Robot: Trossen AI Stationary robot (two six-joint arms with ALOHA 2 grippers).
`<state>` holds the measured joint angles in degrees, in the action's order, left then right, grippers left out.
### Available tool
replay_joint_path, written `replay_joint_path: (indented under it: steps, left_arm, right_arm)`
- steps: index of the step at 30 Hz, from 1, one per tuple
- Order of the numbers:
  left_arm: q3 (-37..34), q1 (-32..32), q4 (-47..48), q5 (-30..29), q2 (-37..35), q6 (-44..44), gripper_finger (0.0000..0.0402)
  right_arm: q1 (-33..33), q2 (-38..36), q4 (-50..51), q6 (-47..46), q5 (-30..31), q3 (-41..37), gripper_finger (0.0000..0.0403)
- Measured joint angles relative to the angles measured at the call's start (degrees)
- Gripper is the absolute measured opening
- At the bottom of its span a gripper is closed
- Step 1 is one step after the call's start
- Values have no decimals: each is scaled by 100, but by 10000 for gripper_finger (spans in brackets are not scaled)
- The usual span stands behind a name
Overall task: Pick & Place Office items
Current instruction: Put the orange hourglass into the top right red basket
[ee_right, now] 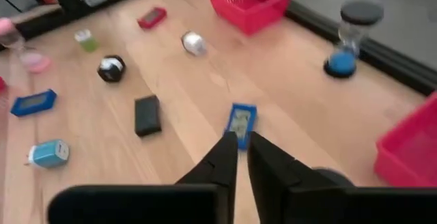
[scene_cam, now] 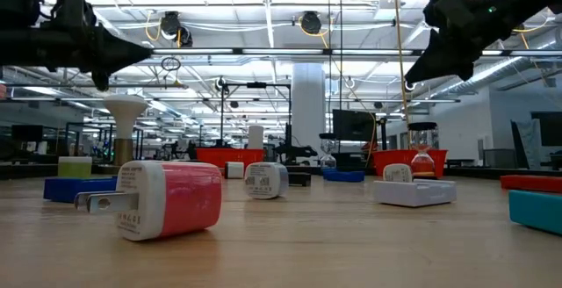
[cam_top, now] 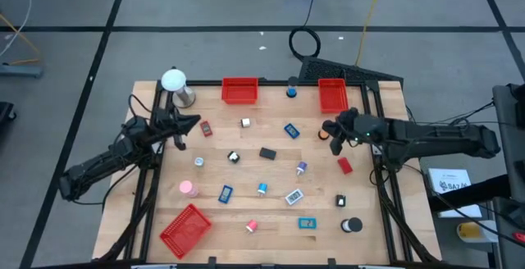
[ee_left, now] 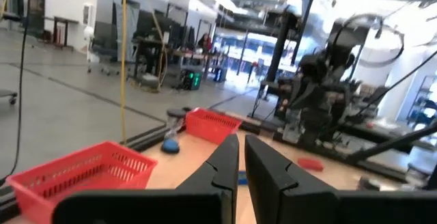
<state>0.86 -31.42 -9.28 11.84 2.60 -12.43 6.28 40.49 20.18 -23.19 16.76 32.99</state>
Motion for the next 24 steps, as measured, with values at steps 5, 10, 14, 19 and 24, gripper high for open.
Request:
replay_joint_path:
  steps: [5,10,14,19,24]
  left_arm:
    - [0,0,7,-83,294,29,26]
    - [0,0,-64,-92,535,9,26]
    - [0,0,-199,-90,646,-3,26]
    - [0,0,-207,-89,679,13,26]
    - [0,0,-249,-92,679,27,26]
  right_arm:
    - [0,98,894,-354,-40,169,91]
    - [0,97,1667,-688,67,445,155]
    - [88,190,1816,-863,124,476,208]
    - [437,534,1837,-924,131,476,273]
    - [784,948,1823,-874,116,476,326]
